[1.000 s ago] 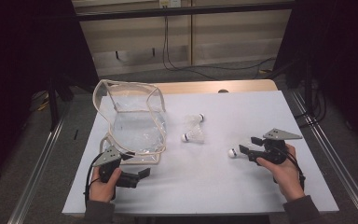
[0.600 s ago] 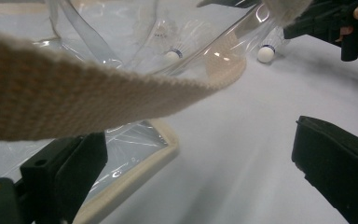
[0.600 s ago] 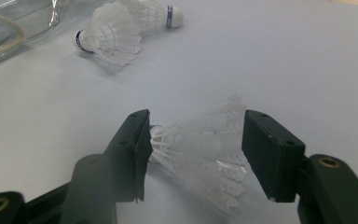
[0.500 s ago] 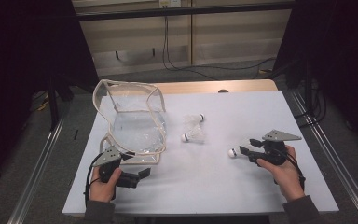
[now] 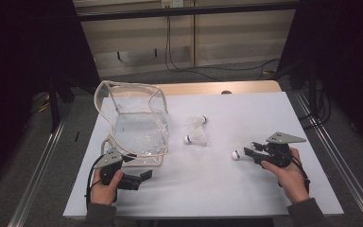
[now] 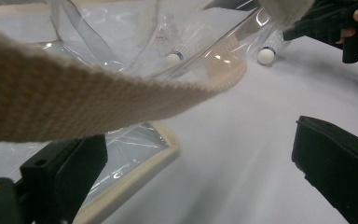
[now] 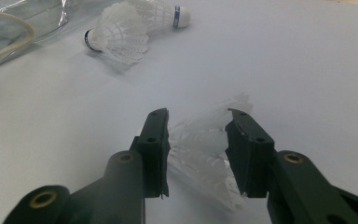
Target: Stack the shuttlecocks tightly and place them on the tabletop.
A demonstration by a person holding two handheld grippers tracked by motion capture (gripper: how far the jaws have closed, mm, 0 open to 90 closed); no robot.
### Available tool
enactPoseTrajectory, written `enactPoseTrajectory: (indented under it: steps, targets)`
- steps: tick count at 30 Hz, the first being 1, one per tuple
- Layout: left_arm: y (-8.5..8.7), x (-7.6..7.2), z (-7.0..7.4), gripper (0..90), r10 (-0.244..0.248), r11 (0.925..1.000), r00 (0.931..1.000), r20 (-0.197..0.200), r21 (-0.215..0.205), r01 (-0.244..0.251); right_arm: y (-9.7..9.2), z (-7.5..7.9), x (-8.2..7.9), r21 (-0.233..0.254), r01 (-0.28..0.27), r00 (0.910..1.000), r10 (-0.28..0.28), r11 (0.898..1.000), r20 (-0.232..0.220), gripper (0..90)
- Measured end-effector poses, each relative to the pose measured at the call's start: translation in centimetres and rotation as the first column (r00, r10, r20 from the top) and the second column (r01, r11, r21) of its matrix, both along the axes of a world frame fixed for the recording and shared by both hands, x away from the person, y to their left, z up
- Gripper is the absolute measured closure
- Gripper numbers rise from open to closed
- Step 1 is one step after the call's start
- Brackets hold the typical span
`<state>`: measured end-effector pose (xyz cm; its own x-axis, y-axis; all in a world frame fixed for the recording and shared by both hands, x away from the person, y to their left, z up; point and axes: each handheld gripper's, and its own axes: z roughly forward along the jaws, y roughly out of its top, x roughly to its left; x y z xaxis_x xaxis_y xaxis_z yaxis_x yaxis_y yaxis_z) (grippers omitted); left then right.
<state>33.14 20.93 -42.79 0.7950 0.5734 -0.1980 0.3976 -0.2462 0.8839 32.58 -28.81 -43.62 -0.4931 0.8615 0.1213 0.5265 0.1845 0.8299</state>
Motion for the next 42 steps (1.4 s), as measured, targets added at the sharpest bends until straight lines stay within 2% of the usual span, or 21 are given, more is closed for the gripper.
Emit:
enactPoseTrajectory:
  steps: [24,30,39,42]
  targets:
    - [0.02,-0.01,0.1,3.5,0.001,1.0,1.0,0.003,-0.003,-0.001,-0.14,-0.06,-0.01,0.005,-0.04,0.9991,0.04,0.999,-0.015,75.7]
    - [0.04,-0.01,0.1,3.5,0.002,1.0,1.0,0.003,-0.005,-0.002,-0.16,0.01,-0.09,0.022,-0.046,0.9988,0.046,0.999,-0.018,80.4]
    - [0.02,0.01,0.13,3.5,0.0,1.0,1.0,0.005,-0.007,0.0,-0.26,-0.02,-0.13,0.029,-0.058,0.9979,0.059,0.998,-0.026,81.7]
    - [-0.05,0.01,0.11,3.5,0.0,1.0,1.0,0.006,-0.007,0.0,-0.34,-0.03,-0.17,0.046,-0.066,0.9972,0.068,0.997,-0.032,86.6]
